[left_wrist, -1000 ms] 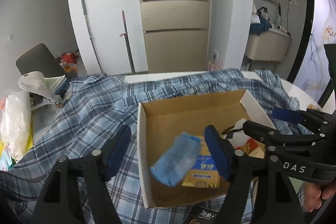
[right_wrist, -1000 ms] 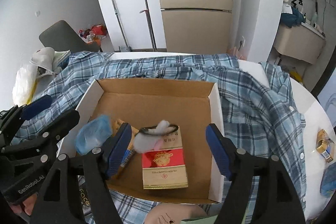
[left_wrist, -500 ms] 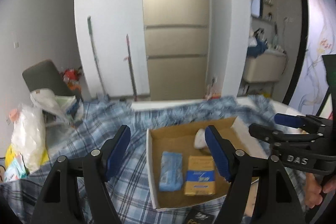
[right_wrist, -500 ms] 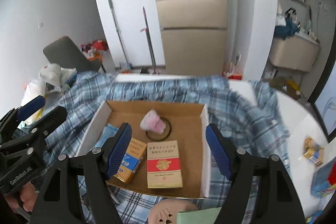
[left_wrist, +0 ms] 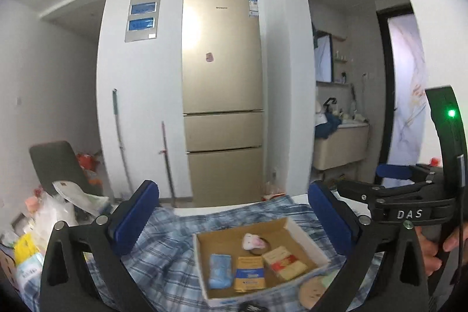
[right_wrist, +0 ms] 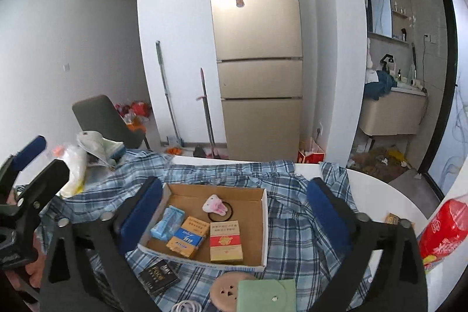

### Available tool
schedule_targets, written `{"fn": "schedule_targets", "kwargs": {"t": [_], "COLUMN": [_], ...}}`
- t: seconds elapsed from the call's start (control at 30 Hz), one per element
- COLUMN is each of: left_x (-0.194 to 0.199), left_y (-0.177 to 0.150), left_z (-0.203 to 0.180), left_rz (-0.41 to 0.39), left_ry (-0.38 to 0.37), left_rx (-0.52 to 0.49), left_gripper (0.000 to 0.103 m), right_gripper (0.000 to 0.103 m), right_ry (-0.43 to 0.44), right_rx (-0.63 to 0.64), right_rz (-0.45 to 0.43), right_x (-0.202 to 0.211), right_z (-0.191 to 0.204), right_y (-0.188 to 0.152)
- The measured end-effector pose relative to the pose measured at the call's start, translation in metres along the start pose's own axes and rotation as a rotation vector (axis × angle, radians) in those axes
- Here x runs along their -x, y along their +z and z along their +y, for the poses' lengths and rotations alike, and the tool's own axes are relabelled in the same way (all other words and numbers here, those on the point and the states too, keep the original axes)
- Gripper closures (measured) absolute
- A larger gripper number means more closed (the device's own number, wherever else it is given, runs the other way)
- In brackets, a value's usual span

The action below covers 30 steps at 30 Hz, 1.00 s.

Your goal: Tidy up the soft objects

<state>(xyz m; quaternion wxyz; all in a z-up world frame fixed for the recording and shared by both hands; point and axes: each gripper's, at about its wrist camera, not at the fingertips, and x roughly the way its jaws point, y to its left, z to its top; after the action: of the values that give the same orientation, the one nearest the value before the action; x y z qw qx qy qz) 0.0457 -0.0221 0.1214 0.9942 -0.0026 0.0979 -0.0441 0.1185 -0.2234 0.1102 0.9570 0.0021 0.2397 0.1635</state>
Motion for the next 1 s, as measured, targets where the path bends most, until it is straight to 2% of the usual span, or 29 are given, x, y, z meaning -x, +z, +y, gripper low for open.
{"fn": "schedule_targets", "kwargs": {"t": [0.13,0.3,0.5,0.67,1.0], "left_x": [0.014,0.027,0.039,0.027,-0.015], "left_y": [-0.004,-0.016,-0.043,-0.062,-0.099], "left_z": [0.003,-0.001,-0.006,-0.003,0.002], "left_rz": [-0.001,-0.019,-0.022,0.015,0.148], "left_ry": [-0.049,-0.071,-0.104,-0.114,-0.122], "left_rx": [0.028,-0.009,-0.046,-0.041,-0.045], "left_gripper": [0.000,0.000,0.000,0.000,0.000], "right_gripper": [0.001,0.001,0.001,0.001,0.001], "right_ry": [-0.007,-0.027,-0.036,-0.039,-0.052], "right_rx": [0.034,0.080,0.056,0.026,-0.020], "right_rz": [-0.022,-0.030,-0.013,0.008,0.096], "right_x": [0.016,0.025,0.022,0.012,-0.015], "right_z": [0.003,0.007,-0.006,-0.019,-0.032], "right_y": [-0.012,-0.032,-0.059,-0.081,-0.105]}}
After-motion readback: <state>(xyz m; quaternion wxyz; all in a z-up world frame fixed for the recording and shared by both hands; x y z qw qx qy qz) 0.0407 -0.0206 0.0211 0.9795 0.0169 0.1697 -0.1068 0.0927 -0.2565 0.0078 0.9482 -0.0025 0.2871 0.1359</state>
